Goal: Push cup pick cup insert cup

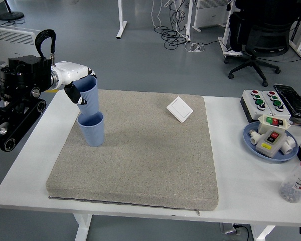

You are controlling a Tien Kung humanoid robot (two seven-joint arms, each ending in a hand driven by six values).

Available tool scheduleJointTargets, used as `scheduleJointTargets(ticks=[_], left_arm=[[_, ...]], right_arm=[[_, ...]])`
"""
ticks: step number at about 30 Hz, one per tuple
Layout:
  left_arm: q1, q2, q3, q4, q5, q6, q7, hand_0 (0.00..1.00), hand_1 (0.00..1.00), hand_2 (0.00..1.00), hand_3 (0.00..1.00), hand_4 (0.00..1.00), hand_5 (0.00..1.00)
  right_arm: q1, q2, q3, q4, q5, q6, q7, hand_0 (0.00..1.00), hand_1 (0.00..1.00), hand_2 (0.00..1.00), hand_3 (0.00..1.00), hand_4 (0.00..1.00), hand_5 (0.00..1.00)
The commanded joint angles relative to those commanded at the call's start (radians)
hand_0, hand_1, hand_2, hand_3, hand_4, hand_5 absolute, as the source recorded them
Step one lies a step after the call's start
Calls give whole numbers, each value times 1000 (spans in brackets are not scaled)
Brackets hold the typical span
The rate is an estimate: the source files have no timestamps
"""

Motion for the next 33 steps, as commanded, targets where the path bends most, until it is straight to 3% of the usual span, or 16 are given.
scheduleJointTargets(ticks=[32,33], left_arm=[[11,-3,44,23,-35,0,-2,483,483,455,429,407,2],[11,-2,43,23,-38,0,-4,491,519,487,454,459,2]], right_arm=[[-6,-1,-7,0,6,2,1,694,597,601,545,108,431],[-6,-1,-7,0,6,2,1,694,597,601,545,108,430]])
